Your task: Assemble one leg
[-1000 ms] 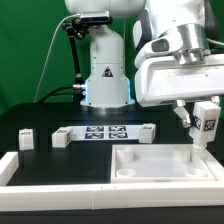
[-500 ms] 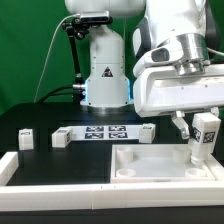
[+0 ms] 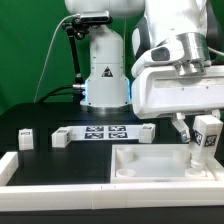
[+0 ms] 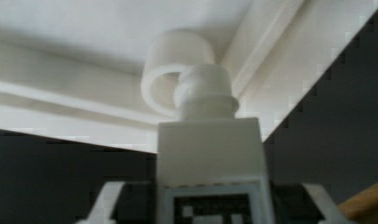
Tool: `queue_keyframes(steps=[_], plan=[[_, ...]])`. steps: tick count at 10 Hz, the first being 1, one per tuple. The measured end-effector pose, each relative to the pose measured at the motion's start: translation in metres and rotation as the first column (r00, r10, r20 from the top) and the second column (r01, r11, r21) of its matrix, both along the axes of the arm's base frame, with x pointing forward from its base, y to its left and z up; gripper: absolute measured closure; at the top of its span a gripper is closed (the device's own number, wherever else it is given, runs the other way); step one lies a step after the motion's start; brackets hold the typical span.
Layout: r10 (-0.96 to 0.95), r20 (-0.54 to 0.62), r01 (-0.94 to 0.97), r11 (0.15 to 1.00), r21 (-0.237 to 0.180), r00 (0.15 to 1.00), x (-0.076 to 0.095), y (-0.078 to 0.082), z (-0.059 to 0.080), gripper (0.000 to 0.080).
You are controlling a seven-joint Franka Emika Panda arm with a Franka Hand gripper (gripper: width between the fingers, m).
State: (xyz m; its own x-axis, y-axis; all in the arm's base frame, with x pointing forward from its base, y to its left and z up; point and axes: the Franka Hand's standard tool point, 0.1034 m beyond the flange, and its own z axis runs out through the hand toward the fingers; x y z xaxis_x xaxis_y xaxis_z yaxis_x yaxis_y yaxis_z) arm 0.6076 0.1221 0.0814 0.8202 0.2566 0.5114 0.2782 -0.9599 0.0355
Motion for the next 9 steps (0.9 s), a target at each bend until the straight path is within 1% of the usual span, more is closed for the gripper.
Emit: queue_keyframes(steps=[2, 3, 4, 5, 6, 9], plan=[[-0.002, 0.005, 0.002, 1.000, 0.000, 1.000, 0.004, -0.001, -0.003, 0.0509], [-0.002, 0.031, 0.002, 1.000, 0.001, 1.000, 0.006, -0.002, -0.004, 0.0509], [-0.002, 0.053, 0.002, 1.000, -0.001, 0.999, 0.007, -0.007, -0.007, 0.0509], [-0.005, 0.045, 0.005, 1.000, -0.003, 0.999, 0.005, -0.009, -0.014, 0.0509], [-0.007, 0.048, 0.007, 1.000, -0.003, 0.999, 0.004, -0.011, -0.016, 0.0509], [-0.010, 0.063, 0.010, 1.000, -0.002, 0.998, 0.003, -0.012, -0.017, 0.0509]])
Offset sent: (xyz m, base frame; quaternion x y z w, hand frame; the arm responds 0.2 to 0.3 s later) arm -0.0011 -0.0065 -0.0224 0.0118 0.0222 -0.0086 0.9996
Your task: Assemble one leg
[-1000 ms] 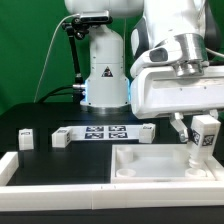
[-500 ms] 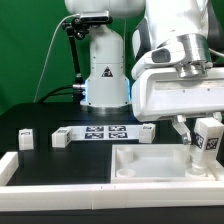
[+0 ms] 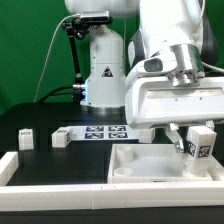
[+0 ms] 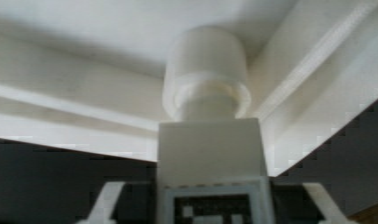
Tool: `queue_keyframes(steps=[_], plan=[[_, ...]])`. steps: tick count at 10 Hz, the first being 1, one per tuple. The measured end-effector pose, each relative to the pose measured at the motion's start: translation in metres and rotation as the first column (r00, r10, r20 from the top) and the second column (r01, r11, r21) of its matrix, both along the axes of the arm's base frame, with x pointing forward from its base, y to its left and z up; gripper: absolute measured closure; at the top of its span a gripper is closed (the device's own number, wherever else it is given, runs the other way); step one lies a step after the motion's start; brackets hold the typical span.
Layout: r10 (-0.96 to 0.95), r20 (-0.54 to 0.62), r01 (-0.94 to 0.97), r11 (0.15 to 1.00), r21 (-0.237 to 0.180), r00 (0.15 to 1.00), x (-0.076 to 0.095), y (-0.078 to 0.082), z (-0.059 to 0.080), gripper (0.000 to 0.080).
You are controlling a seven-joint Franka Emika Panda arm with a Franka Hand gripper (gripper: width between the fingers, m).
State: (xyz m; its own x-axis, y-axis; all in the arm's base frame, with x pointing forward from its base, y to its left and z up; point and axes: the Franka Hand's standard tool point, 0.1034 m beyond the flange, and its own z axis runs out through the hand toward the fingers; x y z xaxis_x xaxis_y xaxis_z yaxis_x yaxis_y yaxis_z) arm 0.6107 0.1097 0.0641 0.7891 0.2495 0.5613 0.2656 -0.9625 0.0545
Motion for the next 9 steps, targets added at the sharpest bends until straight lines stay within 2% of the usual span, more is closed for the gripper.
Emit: queue_keyframes(steps=[2, 3, 7, 8, 9], plan=[[-0.019, -0.020, 0.019, 1.000, 0.004, 1.000, -0.009, -0.009, -0.009, 0.0509], [-0.037, -0.030, 0.037, 0.999, 0.015, 0.999, -0.009, -0.016, -0.009, 0.0509], [-0.039, -0.045, 0.040, 0.999, 0.020, 0.998, -0.009, -0.018, -0.009, 0.0509], [-0.039, -0.049, 0.040, 0.999, 0.019, 0.998, -0.009, -0.018, -0.010, 0.0390], [-0.039, -0.049, 0.040, 0.999, 0.019, 0.998, -0.009, -0.018, -0.010, 0.0390]])
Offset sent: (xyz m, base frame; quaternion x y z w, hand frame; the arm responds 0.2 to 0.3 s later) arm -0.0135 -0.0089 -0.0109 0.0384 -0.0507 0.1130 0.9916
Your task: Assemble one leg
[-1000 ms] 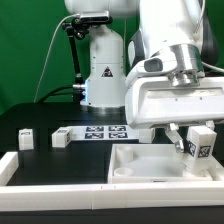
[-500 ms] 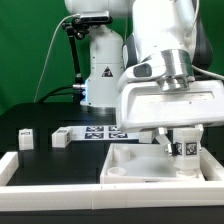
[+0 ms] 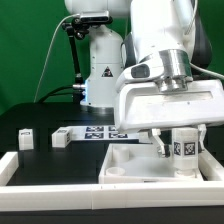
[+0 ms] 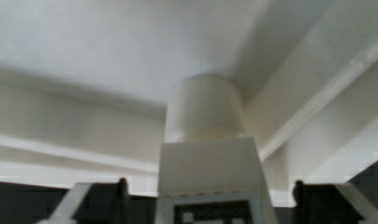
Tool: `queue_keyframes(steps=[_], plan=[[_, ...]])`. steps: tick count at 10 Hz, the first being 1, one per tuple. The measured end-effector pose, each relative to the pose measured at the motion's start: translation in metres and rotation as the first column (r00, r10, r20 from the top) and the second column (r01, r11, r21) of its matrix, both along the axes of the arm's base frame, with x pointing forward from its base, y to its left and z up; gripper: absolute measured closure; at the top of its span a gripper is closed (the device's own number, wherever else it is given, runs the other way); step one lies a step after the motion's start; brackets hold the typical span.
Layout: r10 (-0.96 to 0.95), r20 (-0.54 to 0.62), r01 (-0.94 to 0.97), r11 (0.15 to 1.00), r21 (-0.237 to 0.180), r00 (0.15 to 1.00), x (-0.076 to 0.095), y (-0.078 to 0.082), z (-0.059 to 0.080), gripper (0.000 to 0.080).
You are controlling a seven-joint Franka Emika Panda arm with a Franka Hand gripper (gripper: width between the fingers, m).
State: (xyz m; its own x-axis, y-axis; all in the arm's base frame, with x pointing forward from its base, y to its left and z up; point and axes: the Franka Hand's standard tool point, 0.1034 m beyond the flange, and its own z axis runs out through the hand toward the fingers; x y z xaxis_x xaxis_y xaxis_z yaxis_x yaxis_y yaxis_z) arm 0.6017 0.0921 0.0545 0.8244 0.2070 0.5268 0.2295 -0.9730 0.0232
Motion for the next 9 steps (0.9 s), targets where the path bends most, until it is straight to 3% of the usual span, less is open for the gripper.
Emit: queue_keyframes(steps=[1, 2, 5, 7, 9], plan=[[0.000, 0.000, 0.000, 1.000, 0.000, 1.000, 0.000, 0.000, 0.000, 0.0214], [0.000, 0.000, 0.000, 1.000, 0.000, 1.000, 0.000, 0.000, 0.000, 0.0165], [0.002, -0.009, -0.002, 1.000, -0.002, 1.000, 0.000, 0.000, 0.001, 0.0153], [0.011, -0.018, -0.011, 1.000, -0.006, 1.000, 0.005, 0.001, 0.020, 0.0150], [0.020, -0.036, -0.020, 1.000, -0.008, 0.999, 0.008, 0.005, 0.030, 0.0150]])
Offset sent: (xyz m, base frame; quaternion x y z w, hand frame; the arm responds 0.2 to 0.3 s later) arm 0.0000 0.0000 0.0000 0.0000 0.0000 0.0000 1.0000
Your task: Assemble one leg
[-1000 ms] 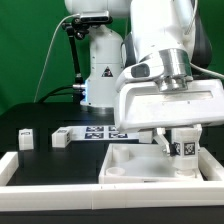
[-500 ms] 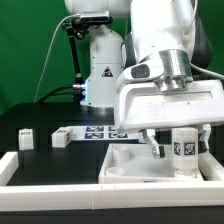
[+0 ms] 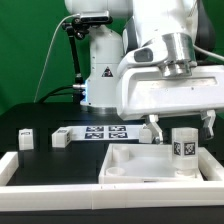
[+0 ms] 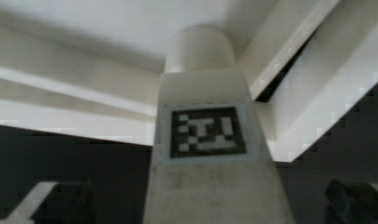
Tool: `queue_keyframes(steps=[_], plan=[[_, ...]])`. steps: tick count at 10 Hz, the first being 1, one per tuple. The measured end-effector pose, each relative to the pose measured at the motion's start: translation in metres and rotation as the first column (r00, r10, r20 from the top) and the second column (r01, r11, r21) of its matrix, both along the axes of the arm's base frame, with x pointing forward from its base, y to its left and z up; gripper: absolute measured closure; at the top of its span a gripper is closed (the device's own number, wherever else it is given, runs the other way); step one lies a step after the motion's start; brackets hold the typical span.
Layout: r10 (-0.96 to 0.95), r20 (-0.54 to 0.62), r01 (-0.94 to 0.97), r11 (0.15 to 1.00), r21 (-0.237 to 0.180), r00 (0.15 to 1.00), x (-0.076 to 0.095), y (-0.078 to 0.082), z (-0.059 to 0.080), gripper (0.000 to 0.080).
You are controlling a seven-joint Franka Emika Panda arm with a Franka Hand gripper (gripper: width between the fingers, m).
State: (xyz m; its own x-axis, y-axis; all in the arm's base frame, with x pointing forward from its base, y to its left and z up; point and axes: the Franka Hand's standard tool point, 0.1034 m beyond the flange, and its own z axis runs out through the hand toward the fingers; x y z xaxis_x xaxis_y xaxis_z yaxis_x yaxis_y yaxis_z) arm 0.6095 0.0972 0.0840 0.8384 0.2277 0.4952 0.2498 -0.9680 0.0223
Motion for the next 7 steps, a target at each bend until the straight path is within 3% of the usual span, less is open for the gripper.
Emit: queue_keyframes(steps=[2, 4, 5, 7], plan=[[0.009, -0.031, -0.009, 1.000, -0.009, 0.999, 0.005, -0.003, -0.002, 0.0150], [0.013, -0.216, -0.018, 1.000, -0.022, 0.976, 0.003, -0.006, -0.010, 0.0150], [0.015, -0.293, -0.024, 0.999, -0.025, 0.956, 0.007, -0.007, -0.008, 0.0150], [0.007, -0.450, -0.024, 0.999, -0.032, 0.893, 0.000, -0.006, -0.008, 0.0150]])
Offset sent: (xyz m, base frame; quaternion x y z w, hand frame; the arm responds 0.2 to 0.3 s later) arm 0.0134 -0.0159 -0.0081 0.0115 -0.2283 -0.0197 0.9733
